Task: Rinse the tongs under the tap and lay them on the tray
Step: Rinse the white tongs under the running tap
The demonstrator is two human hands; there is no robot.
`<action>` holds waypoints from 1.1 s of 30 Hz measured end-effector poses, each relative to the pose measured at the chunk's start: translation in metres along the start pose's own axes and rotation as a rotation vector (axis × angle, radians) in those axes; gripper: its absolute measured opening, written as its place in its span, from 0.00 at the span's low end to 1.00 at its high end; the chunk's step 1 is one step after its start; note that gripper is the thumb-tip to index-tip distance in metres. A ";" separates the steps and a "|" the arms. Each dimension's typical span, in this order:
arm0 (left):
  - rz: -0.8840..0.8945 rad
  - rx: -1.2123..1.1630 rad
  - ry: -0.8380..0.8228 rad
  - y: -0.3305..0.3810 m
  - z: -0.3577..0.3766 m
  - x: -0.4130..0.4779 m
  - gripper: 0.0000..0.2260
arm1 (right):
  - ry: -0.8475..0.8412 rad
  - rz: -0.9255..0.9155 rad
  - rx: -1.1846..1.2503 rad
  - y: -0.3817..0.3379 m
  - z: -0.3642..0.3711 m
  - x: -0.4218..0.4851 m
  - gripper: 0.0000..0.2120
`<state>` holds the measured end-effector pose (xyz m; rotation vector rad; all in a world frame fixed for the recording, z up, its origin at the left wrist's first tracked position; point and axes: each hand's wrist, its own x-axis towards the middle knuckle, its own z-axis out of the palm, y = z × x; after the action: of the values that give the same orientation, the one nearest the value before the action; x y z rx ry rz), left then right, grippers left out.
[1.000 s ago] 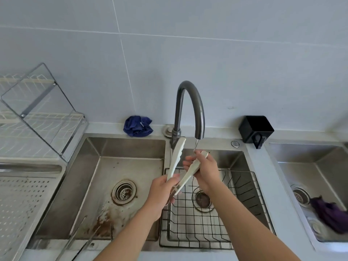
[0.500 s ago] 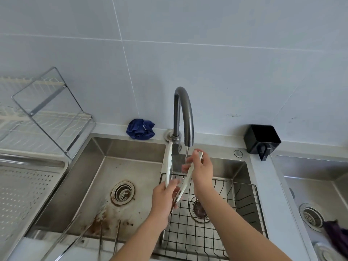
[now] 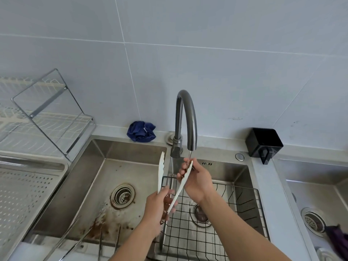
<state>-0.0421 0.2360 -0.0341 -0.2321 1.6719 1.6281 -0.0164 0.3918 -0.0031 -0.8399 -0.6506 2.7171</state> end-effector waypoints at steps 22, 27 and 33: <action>0.034 -0.043 -0.027 -0.002 -0.009 -0.006 0.04 | 0.003 -0.113 -0.095 0.016 0.014 -0.009 0.14; 0.052 -0.005 -0.043 0.000 -0.010 -0.006 0.06 | 0.216 -0.103 -0.216 0.008 0.028 -0.005 0.19; 0.042 -0.032 -0.021 0.002 -0.009 -0.005 0.07 | 0.062 -0.053 -0.175 0.005 0.028 -0.010 0.25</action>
<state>-0.0433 0.2263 -0.0307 -0.1966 1.6460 1.6836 -0.0250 0.3748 0.0202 -0.9282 -0.8939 2.6042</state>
